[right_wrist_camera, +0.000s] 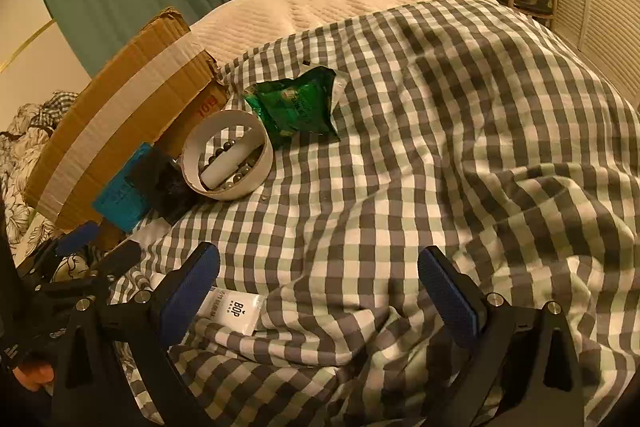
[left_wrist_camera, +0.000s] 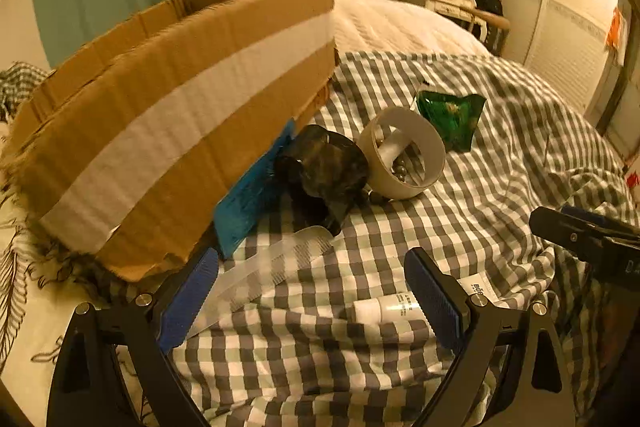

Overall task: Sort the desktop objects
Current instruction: 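Grasp the green snack bag with the right gripper while the left gripper grasps the blue card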

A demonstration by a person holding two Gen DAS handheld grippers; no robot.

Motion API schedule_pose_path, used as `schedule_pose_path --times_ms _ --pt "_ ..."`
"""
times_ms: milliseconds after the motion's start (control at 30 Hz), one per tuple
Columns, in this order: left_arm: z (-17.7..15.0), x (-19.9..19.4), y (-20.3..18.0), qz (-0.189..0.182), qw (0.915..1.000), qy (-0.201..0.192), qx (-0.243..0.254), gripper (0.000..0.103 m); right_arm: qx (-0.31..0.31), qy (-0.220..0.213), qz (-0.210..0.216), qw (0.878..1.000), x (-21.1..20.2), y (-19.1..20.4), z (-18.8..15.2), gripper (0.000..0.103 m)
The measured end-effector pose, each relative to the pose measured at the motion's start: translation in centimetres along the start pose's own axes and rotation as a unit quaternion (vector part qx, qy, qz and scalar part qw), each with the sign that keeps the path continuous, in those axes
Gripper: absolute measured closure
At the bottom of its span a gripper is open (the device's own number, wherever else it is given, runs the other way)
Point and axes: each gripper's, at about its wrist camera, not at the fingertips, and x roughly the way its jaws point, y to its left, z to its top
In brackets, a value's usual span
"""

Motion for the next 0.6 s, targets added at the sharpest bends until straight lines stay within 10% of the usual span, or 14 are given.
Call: schedule_pose_path --times_ms 600 --pt "3.0 3.4 1.6 -0.010 0.9919 -0.025 -0.125 0.007 0.025 -0.034 0.015 0.999 1.5 0.8 5.1 0.003"
